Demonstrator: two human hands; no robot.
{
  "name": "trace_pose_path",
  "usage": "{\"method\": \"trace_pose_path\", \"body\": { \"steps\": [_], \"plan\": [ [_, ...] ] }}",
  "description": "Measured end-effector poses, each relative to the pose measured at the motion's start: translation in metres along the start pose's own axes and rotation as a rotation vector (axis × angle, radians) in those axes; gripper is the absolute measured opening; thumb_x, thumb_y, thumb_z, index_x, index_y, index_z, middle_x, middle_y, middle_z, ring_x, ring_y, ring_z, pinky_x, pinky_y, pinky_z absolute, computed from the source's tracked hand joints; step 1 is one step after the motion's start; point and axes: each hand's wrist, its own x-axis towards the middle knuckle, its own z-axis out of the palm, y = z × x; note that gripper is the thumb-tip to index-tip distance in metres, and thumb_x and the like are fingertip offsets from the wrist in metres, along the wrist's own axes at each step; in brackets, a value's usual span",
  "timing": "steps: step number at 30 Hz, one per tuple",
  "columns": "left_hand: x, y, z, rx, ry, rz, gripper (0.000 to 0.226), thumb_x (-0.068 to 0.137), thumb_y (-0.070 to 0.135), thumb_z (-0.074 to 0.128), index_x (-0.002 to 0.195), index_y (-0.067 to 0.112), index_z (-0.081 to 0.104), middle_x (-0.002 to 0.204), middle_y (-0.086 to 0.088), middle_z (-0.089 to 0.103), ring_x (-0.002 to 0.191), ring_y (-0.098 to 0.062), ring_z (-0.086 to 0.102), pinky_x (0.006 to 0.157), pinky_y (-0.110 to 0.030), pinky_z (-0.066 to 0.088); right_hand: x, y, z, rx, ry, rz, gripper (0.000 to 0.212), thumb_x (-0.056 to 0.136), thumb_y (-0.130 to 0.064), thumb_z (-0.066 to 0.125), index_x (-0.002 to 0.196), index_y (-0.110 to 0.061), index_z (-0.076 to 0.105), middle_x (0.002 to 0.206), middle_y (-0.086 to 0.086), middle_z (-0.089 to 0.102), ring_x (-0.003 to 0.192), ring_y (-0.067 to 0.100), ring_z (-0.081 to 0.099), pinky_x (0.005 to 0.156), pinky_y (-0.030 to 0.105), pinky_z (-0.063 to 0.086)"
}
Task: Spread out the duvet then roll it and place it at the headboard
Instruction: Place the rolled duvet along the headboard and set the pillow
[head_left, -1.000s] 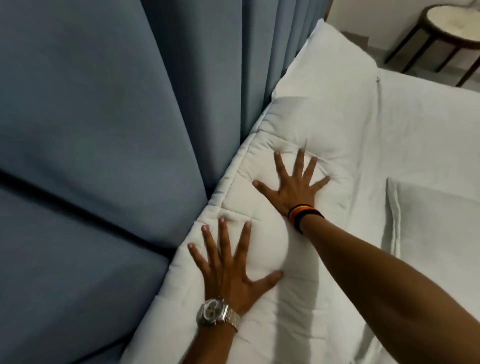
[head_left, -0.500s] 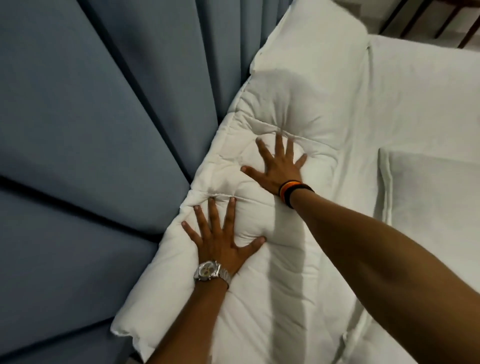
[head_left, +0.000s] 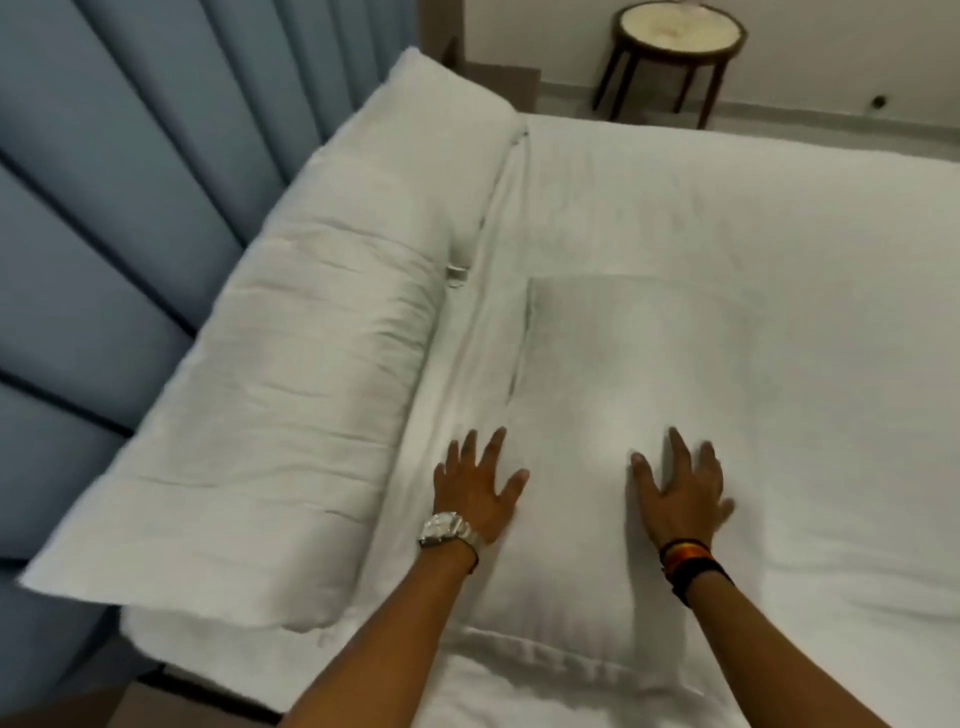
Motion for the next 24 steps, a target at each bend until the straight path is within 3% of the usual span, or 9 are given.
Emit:
{"method": "trace_pose_path", "body": {
  "steps": [2, 4, 6, 8, 10, 14, 17, 20, 24],
  "plan": [
    [0.001, 0.016, 0.035, -0.224, -0.126, -0.129, 0.082, 0.092, 0.079, 0.042, 0.160, 0.053, 0.006, 0.173, -0.004, 0.013, 0.158, -0.028, 0.015, 0.126, -0.048, 0.018, 0.003, 0.041, -0.013, 0.042, -0.058, 0.130, 0.100, 0.076, -0.090, 0.043, 0.163, -0.046, 0.021, 0.175, 0.007, 0.004, 0.161, 0.023, -0.002, 0.124, 0.067, 0.003],
    [0.002, 0.022, 0.054, -0.490, -0.126, -0.189, 0.089, 0.087, 0.076, 0.057, 0.159, 0.056, 0.009, 0.168, -0.004, 0.031, 0.150, -0.026, 0.036, 0.120, -0.034, 0.031, 0.013, 0.059, -0.020, 0.084, -0.090, 0.196, 0.108, 0.070, -0.099, 0.047, 0.162, -0.052, 0.012, 0.175, 0.006, -0.001, 0.161, 0.027, -0.002, 0.122, 0.068, 0.009],
    [0.005, 0.025, 0.065, -0.618, -0.101, -0.256, 0.098, 0.077, 0.081, 0.065, 0.156, 0.061, 0.012, 0.164, -0.002, 0.039, 0.144, -0.027, 0.045, 0.109, -0.028, 0.037, 0.030, 0.077, -0.034, 0.191, -0.113, 0.348, 0.119, 0.060, -0.104, 0.051, 0.159, -0.059, 0.004, 0.175, 0.007, 0.002, 0.159, 0.036, 0.010, 0.121, 0.067, 0.018],
    [0.010, 0.032, 0.067, -0.640, -0.078, -0.296, 0.104, 0.066, 0.086, 0.069, 0.154, 0.063, 0.018, 0.164, 0.000, 0.039, 0.144, -0.029, 0.045, 0.109, -0.037, 0.039, 0.044, 0.093, -0.045, 0.406, -0.210, 0.455, 0.130, 0.055, -0.102, 0.058, 0.161, -0.056, -0.002, 0.174, 0.007, 0.015, 0.155, 0.038, 0.026, 0.123, 0.058, 0.026],
    [0.009, 0.047, 0.064, -0.684, -0.010, -0.262, 0.103, 0.063, 0.084, 0.073, 0.153, 0.058, 0.030, 0.156, 0.006, 0.048, 0.138, -0.023, 0.051, 0.103, -0.032, 0.043, 0.046, 0.099, -0.047, 0.584, -0.273, 0.395, 0.129, 0.062, -0.091, 0.070, 0.164, -0.050, 0.002, 0.168, 0.000, 0.033, 0.150, 0.032, 0.039, 0.122, 0.048, 0.033],
    [0.001, 0.094, 0.031, -0.695, 0.192, -0.121, 0.084, 0.067, 0.073, 0.076, 0.144, 0.050, 0.052, 0.127, 0.021, 0.068, 0.112, -0.004, 0.066, 0.093, -0.021, 0.051, 0.022, 0.065, -0.052, 0.816, -0.119, 0.252, 0.119, 0.059, -0.085, 0.080, 0.160, -0.051, 0.027, 0.153, -0.012, 0.053, 0.138, 0.021, 0.054, 0.119, 0.047, 0.041],
    [-0.009, 0.116, -0.034, -0.645, 0.379, 0.018, 0.062, 0.076, 0.054, 0.080, 0.133, 0.038, 0.067, 0.110, 0.022, 0.075, 0.097, 0.007, 0.070, 0.083, -0.014, 0.054, 0.003, 0.012, -0.073, 0.923, -0.086, 0.159, 0.116, 0.069, -0.079, 0.079, 0.164, -0.043, 0.023, 0.163, -0.009, 0.041, 0.147, 0.019, 0.043, 0.125, 0.045, 0.032],
    [-0.018, 0.128, -0.120, -0.658, 0.523, 0.167, 0.050, 0.083, 0.031, 0.081, 0.132, 0.024, 0.072, 0.117, 0.012, 0.076, 0.098, 0.012, 0.068, 0.083, -0.009, 0.051, -0.010, -0.055, -0.093, 0.936, -0.089, 0.064, 0.111, 0.076, -0.077, 0.073, 0.166, -0.038, 0.020, 0.168, -0.010, 0.029, 0.151, 0.017, 0.034, 0.126, 0.038, 0.025],
    [-0.044, 0.107, -0.241, -0.540, 0.711, 0.282, 0.051, 0.084, 0.038, 0.080, 0.133, 0.025, 0.070, 0.127, 0.011, 0.071, 0.114, 0.003, 0.062, 0.093, -0.004, 0.042, -0.040, -0.157, -0.103, 0.993, -0.105, -0.111, 0.103, 0.080, -0.072, 0.074, 0.164, -0.037, 0.026, 0.167, -0.010, 0.032, 0.149, 0.014, 0.035, 0.122, 0.032, 0.028]
  ]
}}
